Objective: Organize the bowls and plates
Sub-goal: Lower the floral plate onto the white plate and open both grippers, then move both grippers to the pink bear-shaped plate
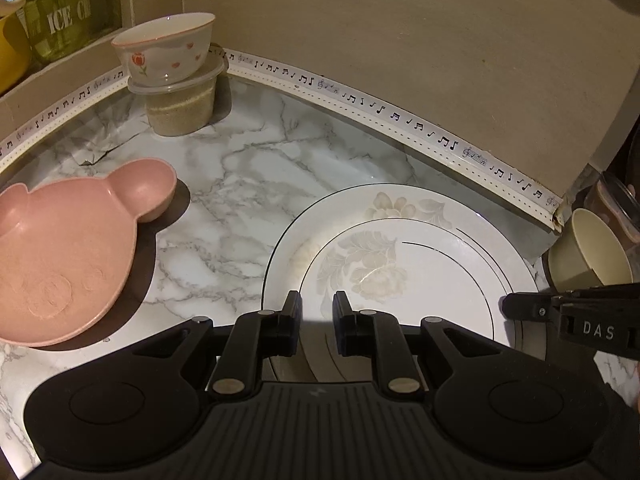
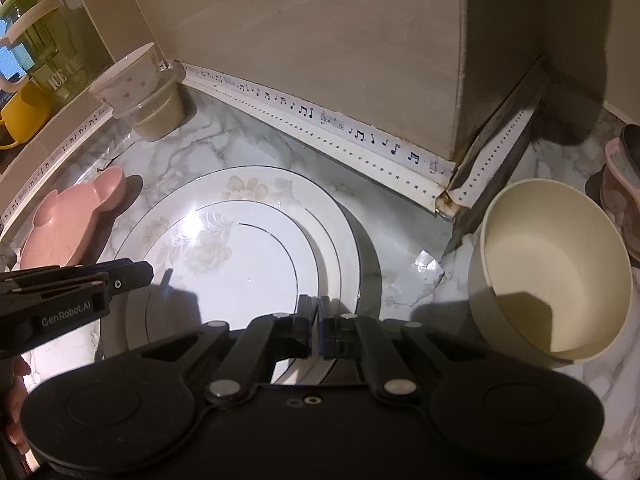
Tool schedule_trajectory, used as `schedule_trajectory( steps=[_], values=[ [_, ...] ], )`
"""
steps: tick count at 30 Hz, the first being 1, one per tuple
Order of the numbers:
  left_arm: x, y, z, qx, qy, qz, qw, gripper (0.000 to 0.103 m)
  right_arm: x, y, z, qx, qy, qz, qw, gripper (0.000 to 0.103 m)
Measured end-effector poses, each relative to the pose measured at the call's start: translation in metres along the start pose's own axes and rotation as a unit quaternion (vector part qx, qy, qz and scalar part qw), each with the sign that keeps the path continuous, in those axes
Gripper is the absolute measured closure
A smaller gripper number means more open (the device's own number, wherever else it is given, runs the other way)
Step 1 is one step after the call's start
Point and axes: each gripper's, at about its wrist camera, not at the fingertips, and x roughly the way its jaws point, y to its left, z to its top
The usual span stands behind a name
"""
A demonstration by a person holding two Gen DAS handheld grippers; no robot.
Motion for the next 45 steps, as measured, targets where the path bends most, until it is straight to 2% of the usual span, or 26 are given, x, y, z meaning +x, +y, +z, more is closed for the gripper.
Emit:
schedule_trajectory(
  steps=[6, 14, 23, 26, 28, 30, 32, 33, 34, 38, 42, 45],
  values=[
    [-0.007, 0.002, 0.001, -0.006, -0.010, 0.002, 0.9999, 0.087, -0.006, 0.005, -0.003, -0.017, -0.002, 0.001, 1.000, 0.087],
    [-0.027, -0.005, -0.001, 0.005, -0.021, -0.009, 0.9997, 0.087, -0.023, 0.019, -0.008, -0.036, -0.012, 0.008, 0.999, 0.084],
    [-0.057, -0.017, -0.003, 0.008, -0.029, -0.024, 0.9992, 0.086, -0.058, 0.030, -0.015, -0.049, -0.045, 0.015, 0.998, 0.080],
    [-0.067, -0.020, -0.005, 0.013, -0.031, -0.029, 0.9990, 0.086, -0.069, 0.032, -0.020, -0.051, -0.055, 0.017, 0.997, 0.072],
    [-0.073, -0.021, -0.008, 0.016, -0.034, -0.030, 0.9988, 0.085, -0.076, 0.034, -0.023, -0.054, -0.060, 0.017, 0.997, 0.071],
    [-0.080, -0.023, -0.010, 0.019, -0.036, -0.032, 0.9987, 0.078, -0.081, 0.035, -0.026, -0.056, -0.064, 0.019, 0.996, 0.069],
    [-0.088, -0.023, -0.013, 0.022, -0.044, -0.030, 0.9984, 0.063, -0.086, 0.037, -0.028, -0.058, -0.068, 0.019, 0.996, 0.067],
    [-0.093, -0.024, -0.014, 0.024, -0.050, -0.029, 0.9980, 0.051, -0.089, 0.037, -0.029, -0.058, -0.070, 0.020, 0.996, 0.067],
    [-0.098, -0.025, -0.016, 0.028, -0.057, -0.026, 0.9976, 0.046, -0.091, 0.038, -0.031, -0.058, -0.071, 0.021, 0.996, 0.067],
    [-0.113, -0.029, -0.019, 0.037, -0.068, -0.026, 0.9967, 0.046, -0.102, 0.040, -0.035, -0.061, -0.077, 0.024, 0.995, 0.065],
    [-0.123, -0.031, -0.022, 0.038, -0.071, -0.029, 0.9963, 0.039, -0.113, 0.041, -0.040, -0.060, -0.086, 0.028, 0.994, 0.052],
    [-0.132, -0.033, -0.026, 0.041, -0.074, -0.031, 0.9959, 0.035, -0.120, 0.042, -0.043, -0.063, -0.089, 0.031, 0.994, 0.049]
  ],
)
